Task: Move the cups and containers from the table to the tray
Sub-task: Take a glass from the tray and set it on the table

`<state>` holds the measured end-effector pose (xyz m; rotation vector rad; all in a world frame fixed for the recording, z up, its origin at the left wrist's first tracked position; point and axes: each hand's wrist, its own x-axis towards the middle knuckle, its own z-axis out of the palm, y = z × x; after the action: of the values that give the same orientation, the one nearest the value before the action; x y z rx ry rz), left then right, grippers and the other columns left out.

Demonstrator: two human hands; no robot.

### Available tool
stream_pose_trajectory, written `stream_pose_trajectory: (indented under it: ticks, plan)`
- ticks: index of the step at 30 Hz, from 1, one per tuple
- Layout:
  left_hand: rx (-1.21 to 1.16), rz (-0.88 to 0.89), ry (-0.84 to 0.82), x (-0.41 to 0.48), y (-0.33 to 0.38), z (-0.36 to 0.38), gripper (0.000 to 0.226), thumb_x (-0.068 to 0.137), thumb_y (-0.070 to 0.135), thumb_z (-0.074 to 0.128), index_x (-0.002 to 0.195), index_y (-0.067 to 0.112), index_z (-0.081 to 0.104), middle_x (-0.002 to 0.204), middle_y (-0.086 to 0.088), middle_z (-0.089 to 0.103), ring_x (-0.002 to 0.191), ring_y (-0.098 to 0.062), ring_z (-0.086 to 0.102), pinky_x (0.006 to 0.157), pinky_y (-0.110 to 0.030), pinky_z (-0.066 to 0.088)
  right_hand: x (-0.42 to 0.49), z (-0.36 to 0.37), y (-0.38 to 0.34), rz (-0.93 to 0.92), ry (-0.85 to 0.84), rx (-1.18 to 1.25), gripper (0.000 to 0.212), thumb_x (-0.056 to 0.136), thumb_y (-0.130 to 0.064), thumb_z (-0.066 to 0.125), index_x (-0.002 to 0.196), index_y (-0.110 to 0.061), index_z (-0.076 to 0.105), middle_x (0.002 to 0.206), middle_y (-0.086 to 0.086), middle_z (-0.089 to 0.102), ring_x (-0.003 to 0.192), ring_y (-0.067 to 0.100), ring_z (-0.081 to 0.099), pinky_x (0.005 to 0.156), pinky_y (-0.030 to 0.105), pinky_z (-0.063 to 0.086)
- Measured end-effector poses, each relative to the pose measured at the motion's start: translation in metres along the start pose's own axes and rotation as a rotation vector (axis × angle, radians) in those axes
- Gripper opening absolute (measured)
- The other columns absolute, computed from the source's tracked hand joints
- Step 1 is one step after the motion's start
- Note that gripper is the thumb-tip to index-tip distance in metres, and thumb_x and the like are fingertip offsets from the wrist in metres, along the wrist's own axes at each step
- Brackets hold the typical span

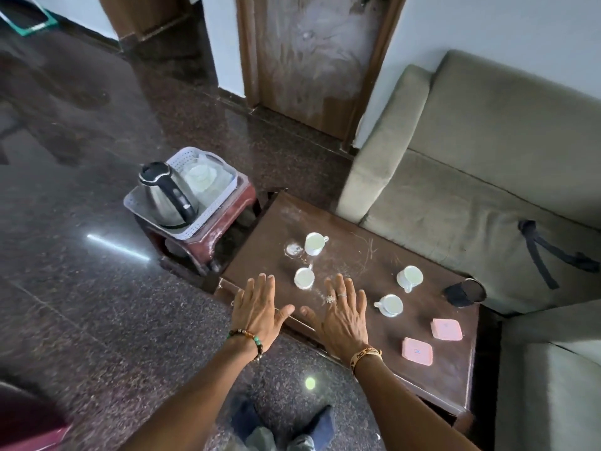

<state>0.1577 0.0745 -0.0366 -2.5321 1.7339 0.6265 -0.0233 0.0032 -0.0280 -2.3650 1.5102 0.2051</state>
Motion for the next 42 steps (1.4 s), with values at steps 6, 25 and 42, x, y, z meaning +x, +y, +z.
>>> stream_pose_trajectory:
  ticks: [6,25,42]
  plan:
    - [-0.029,-0.065,0.093,0.021,-0.063,-0.037,0.084,0.092,0.069,0.022,0.155,0.015,0.008,0.162,-0.01,0.013,0.149,-0.031,0.015,0.119,-0.047,0.019,0.045,-0.021,-0.066,-0.11,0.07,-0.012,0.097,0.087,-0.082,0.016,0.159,-0.017,0.009,0.167,0.009,0.003,0.154,0.03,-0.002,0.121,0.054,-0.001]
    - [-0.086,-0.284,0.086,0.103,-0.159,-0.042,0.08,0.093,0.065,0.03,0.153,0.014,0.013,0.159,-0.009,0.022,0.146,-0.029,0.022,0.119,-0.045,0.023,0.178,0.012,-0.158,-0.354,-0.1,-0.045,0.099,0.086,-0.082,0.007,0.159,-0.017,0.007,0.167,0.01,0.001,0.154,0.03,-0.006,0.121,0.053,-0.006]
    - [-0.017,-0.186,0.236,0.232,-0.2,-0.141,0.074,0.085,0.047,0.062,0.14,0.013,0.027,0.14,-0.006,0.044,0.128,-0.025,0.044,0.109,-0.043,0.038,0.304,-0.037,-0.231,-0.401,0.002,-0.068,0.098,0.087,-0.08,0.005,0.158,-0.013,0.012,0.166,0.012,0.013,0.153,0.032,0.006,0.122,0.054,0.004]
